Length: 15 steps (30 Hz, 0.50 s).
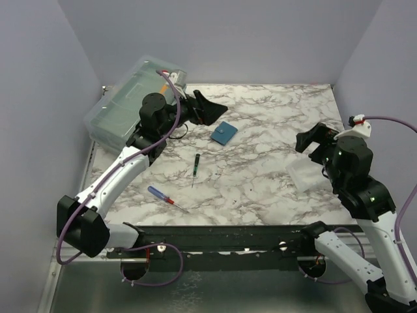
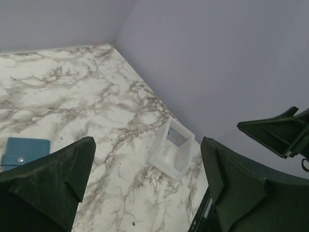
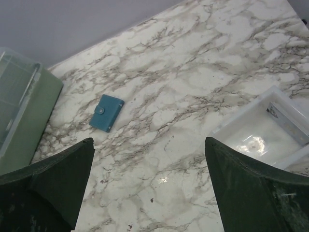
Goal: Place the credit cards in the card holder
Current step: Move the storage box to the center of the board.
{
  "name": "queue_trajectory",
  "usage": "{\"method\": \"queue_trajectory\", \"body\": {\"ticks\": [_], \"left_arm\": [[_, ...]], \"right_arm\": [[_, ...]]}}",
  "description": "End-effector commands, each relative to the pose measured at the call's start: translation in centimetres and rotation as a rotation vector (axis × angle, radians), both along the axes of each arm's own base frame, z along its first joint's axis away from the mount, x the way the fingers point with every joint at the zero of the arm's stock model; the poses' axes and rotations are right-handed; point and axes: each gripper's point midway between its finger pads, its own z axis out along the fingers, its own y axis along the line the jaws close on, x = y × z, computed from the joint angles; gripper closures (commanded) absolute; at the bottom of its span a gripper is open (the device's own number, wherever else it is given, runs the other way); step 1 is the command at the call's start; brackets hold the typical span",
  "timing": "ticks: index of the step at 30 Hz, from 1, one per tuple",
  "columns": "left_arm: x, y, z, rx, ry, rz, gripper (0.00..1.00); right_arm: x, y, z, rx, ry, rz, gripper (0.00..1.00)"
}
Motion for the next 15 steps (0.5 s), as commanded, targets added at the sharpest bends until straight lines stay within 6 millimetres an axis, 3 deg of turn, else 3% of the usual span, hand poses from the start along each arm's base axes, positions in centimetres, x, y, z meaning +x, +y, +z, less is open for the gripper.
{"method": "queue_trajectory", "body": {"ticks": [1, 8, 15], "left_arm": [[-1.1, -3.2, -2.0, 0.055, 0.030, -0.104, 0.01], [-2.4, -6.3, -5.1, 0.079, 0.149, -0.197, 0.01], [-3.2, -6.9, -5.6, 0.099, 0.169, -0.209, 0.01]], "right_arm": [[0.4, -0.7, -3.2, -0.005, 0.122, -0.077, 0.00], [1.7, -0.4, -8.7, -0.057, 0.294, -0.116, 0.00], [1.3, -1.3, -13.6, 0.099, 0.396, -0.285, 0.00]]}}
